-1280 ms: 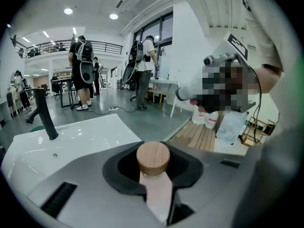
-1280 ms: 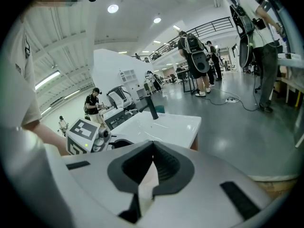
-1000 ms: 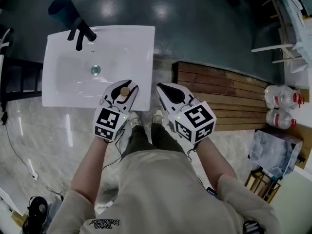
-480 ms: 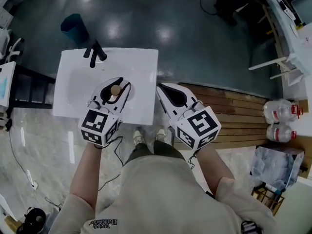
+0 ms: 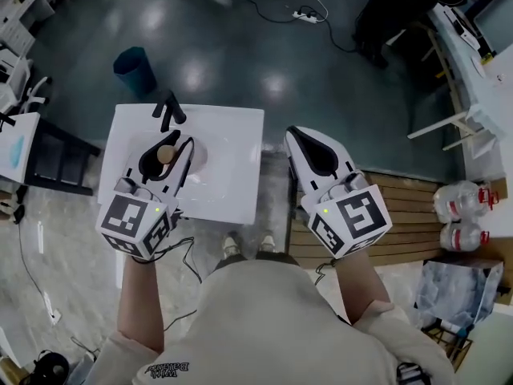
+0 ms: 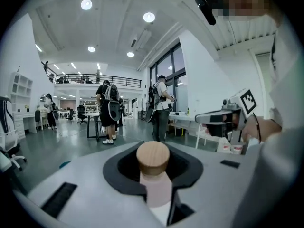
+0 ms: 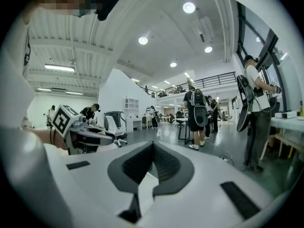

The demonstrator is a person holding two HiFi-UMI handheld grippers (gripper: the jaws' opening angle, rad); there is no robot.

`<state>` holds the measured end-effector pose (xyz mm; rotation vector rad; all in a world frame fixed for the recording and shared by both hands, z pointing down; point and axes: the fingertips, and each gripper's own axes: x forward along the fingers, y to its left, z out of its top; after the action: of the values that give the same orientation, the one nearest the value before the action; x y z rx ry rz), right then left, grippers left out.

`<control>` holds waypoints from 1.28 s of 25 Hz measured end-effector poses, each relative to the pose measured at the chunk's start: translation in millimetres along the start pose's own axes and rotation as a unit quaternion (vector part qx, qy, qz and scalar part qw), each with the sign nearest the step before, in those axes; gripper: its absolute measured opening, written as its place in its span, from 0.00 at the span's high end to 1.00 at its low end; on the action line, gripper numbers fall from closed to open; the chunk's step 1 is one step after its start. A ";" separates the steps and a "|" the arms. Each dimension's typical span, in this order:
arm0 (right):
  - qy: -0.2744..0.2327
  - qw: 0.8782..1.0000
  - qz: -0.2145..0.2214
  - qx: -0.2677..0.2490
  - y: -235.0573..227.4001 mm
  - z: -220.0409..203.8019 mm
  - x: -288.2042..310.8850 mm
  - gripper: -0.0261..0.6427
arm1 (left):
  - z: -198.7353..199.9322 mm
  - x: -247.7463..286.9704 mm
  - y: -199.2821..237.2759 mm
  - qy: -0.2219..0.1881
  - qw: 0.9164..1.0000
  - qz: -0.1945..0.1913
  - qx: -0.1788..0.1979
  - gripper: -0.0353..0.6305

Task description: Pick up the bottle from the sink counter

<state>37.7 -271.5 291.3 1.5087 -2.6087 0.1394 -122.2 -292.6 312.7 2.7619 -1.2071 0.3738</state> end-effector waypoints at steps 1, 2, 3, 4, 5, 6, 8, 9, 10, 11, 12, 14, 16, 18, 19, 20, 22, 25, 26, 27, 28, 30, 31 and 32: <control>-0.008 1.000 -0.004 0.003 -3.3 6.1 -4.7 0.97 | 4.5 -4.7 -0.1 -0.004 1.000 0.003 0.004 0.80; -0.014 1.000 -0.008 0.004 -6.0 11.1 -9.5 0.97 | 8.2 -9.3 -0.3 -0.007 1.000 0.004 0.007 0.80; -0.019 1.000 -0.011 0.003 -8.1 15.1 -14.3 0.97 | 11.1 -13.8 -0.7 -0.010 1.000 0.004 0.008 0.80; -0.021 1.000 -0.015 -0.003 -9.6 18.6 -19.3 0.97 | 13.3 -18.1 -1.4 -0.013 1.000 0.003 0.008 0.80; -0.023 1.000 -0.017 -0.012 -10.7 21.7 -24.4 0.97 | 14.8 -22.3 -2.4 -0.015 1.000 0.002 0.007 0.80; -0.025 0.999 -0.019 -0.019 -11.5 24.5 -29.3 0.97 | 15.6 -26.1 -3.5 -0.015 1.000 0.002 0.007 0.80; -0.025 0.999 -0.018 -0.026 -12.4 27.9 -36.7 0.97 | 16.2 -32.6 -5.5 -0.014 1.000 0.005 0.007 0.80; -0.024 0.999 -0.017 -0.026 -12.5 27.9 -39.2 0.97 | 16.1 -35.6 -6.4 -0.014 1.000 0.006 0.006 0.80; -0.023 0.999 -0.016 -0.025 -12.3 26.6 -40.7 0.97 | 15.8 -38.6 -7.3 -0.015 1.000 0.007 0.005 0.80; -0.019 0.999 -0.016 -0.023 -12.1 23.8 -41.3 0.97 | 15.2 -41.5 -8.4 -0.017 1.000 0.006 0.004 0.80; -0.015 1.000 -0.017 -0.020 -12.0 19.8 -41.1 0.97 | 14.2 -44.1 -9.5 -0.019 1.000 0.005 0.002 0.80; -0.004 1.000 -0.016 -0.014 -11.3 8.9 -39.6 0.97 | 9.4 -47.7 -12.2 -0.020 1.000 0.004 -0.002 0.80; 0.009 1.000 -0.013 -0.010 -9.1 -3.6 -38.4 0.97 | 0.4 -49.6 -15.1 -0.012 1.000 0.004 -0.003 0.80; 0.023 1.000 -0.008 -0.008 -6.8 -14.5 -37.7 0.97 | -10.2 -50.8 -17.5 -0.001 1.000 0.005 -0.006 0.80; 0.029 1.000 -0.007 -0.008 -5.8 -19.0 -37.4 0.97 | -15.5 -51.2 -18.2 0.003 1.000 0.006 -0.008 0.80; 0.035 0.999 -0.005 -0.007 -4.9 -23.1 -37.1 0.97 | -20.7 -51.6 -18.6 0.008 1.000 0.007 -0.010 0.80; 0.043 0.999 0.001 -0.003 -2.5 -30.5 -35.9 0.97 | -30.6 -52.2 -18.9 0.017 1.000 0.009 -0.014 0.80; 0.053 0.999 0.011 0.001 3.7 -37.5 -34.0 0.97 | -40.8 -52.9 -19.5 0.026 0.999 0.009 -0.019 0.80; 0.055 0.998 0.014 0.001 5.4 -38.2 -33.5 0.97 | -42.6 -52.9 -19.8 0.028 0.999 0.009 -0.020 0.80; 0.057 0.998 0.016 0.001 6.8 -38.2 -33.1 0.97 | -43.8 -52.8 -19.8 0.029 0.999 0.010 -0.021 0.80; 0.057 0.998 0.017 0.001 7.9 -38.1 -32.5 0.97 | -44.6 -52.6 -19.7 0.030 0.999 0.010 -0.021 0.80; 0.056 0.998 0.020 0.002 9.4 -37.7 -31.8 0.97 | -45.4 -51.6 -19.6 0.032 0.999 0.009 -0.020 0.80; 0.055 0.998 0.020 0.002 9.8 -37.7 -31.9 0.97 | -45.6 -50.9 -19.7 0.034 0.999 0.008 -0.018 0.80; 0.055 0.998 0.020 0.002 10.0 -37.6 -32.1 0.97 | -45.6 -50.1 -20.0 0.036 0.999 0.007 -0.017 0.80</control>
<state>47.2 -233.7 323.3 1.4069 -2.5540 0.2244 -148.6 -234.7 343.5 2.6886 -1.2059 0.4447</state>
